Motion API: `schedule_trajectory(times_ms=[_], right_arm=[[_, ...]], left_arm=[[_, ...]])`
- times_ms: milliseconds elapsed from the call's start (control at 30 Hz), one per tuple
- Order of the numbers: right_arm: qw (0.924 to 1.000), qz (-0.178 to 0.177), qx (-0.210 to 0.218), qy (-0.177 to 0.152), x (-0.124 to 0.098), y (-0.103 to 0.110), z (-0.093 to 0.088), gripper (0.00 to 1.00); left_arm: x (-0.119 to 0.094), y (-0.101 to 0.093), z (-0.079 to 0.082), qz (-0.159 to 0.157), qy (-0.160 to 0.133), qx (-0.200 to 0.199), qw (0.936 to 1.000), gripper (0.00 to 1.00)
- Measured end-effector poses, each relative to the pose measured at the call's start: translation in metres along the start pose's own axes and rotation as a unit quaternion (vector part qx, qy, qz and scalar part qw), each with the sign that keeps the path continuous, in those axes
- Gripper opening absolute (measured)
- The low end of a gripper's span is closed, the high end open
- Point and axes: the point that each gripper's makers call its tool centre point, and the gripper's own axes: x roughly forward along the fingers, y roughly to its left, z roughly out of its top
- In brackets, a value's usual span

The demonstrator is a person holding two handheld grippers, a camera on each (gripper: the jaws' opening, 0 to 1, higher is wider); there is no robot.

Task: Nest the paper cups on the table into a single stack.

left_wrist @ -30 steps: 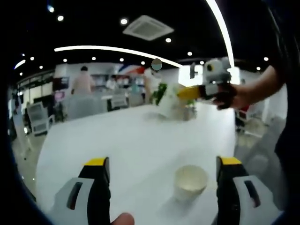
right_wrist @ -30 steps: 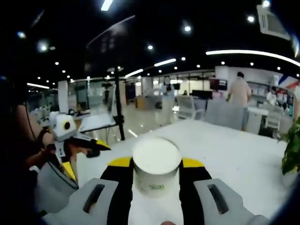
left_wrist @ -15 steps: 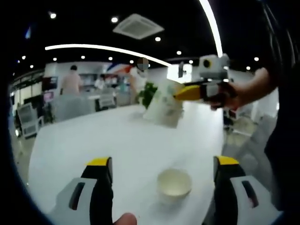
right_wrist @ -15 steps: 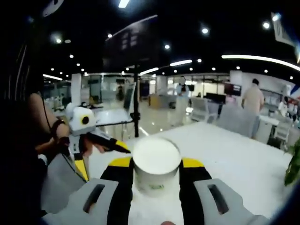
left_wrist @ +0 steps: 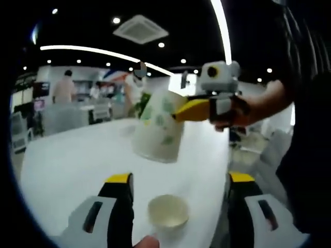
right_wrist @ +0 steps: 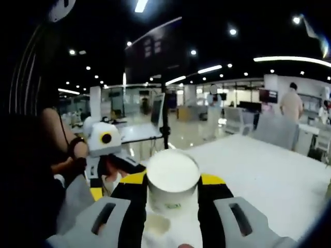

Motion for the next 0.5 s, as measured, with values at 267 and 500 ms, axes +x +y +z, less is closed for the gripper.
schedule_trajectory(times_ms=[267, 500], right_arm=[[0.9994, 0.021, 0.027, 0.001, -0.001, 0.004, -0.014, 0.35], [0.9982, 0.021, 0.057, -0.007, -0.009, 0.000, -0.020, 0.35]], left_arm=[[-0.002, -0.003, 0.016, -0.017, -0.045, -0.065, 0.9968, 0.57], [-0.004, 0.001, 0.022, -0.017, -0.064, -0.081, 0.9945, 0.47]])
